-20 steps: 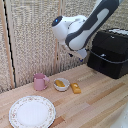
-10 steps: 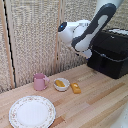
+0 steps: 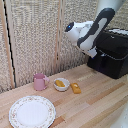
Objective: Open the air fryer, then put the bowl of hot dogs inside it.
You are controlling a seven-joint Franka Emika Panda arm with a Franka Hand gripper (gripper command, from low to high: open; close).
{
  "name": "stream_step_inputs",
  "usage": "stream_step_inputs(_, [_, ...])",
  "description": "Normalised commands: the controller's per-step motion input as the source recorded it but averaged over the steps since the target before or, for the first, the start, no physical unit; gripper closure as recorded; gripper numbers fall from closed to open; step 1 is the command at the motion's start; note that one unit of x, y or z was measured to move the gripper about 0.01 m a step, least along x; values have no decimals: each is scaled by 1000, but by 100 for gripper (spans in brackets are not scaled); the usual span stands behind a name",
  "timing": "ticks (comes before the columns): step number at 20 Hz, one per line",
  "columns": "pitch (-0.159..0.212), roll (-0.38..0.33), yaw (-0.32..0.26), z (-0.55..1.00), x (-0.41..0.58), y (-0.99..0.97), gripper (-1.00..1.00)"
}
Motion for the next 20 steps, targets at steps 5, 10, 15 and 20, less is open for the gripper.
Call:
stream_step_inputs(5, [-19,-124,125,-284,-333,-597,-100])
stream_step_inputs(10, [-18,-121,175,-242,-228,-534,-100])
stream_step_inputs(15, [-6,-139,188,-175,-178,-482,-100])
stream_step_inputs(20, [-23,-175,238,-40,-37,-336,100])
